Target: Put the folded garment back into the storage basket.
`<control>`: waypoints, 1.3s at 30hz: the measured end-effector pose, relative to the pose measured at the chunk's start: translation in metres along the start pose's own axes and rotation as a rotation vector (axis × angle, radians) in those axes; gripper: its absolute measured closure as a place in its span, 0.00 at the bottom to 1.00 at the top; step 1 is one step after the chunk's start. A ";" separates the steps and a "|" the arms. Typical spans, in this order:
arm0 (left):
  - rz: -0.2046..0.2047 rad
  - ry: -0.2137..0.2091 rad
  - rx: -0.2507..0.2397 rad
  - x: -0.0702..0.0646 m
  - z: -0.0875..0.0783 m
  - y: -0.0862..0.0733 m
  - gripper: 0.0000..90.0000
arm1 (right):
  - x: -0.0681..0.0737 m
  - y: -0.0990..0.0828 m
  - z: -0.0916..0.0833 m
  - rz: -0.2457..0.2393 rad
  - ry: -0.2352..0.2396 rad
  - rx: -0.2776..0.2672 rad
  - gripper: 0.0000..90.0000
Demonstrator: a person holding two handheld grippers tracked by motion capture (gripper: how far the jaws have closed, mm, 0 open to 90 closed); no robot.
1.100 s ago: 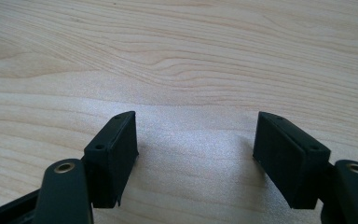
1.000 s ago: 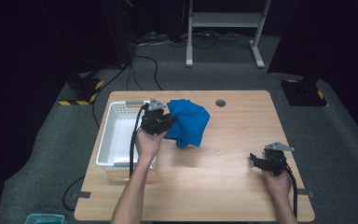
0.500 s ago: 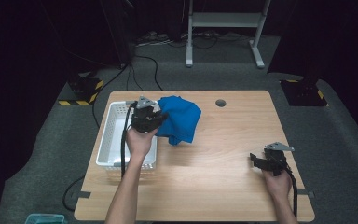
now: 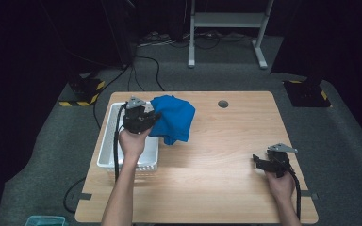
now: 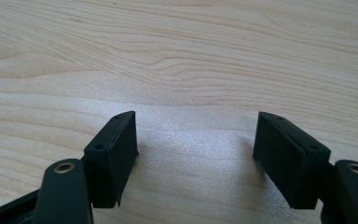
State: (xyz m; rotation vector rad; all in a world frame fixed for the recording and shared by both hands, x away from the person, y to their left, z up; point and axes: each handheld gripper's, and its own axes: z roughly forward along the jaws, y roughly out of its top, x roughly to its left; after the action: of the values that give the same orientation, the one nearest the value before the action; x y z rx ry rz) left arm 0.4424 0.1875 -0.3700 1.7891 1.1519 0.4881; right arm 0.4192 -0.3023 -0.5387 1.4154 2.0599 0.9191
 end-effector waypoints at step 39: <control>-0.117 0.035 0.004 0.053 -0.017 -0.022 0.87 | 0.000 0.000 0.000 0.001 0.000 0.000 0.34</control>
State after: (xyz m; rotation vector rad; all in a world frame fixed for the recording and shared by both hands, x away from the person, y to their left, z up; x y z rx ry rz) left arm 0.4445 0.2441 -0.3883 1.7117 1.2740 0.4495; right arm 0.4194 -0.3025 -0.5388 1.4163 2.0594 0.9197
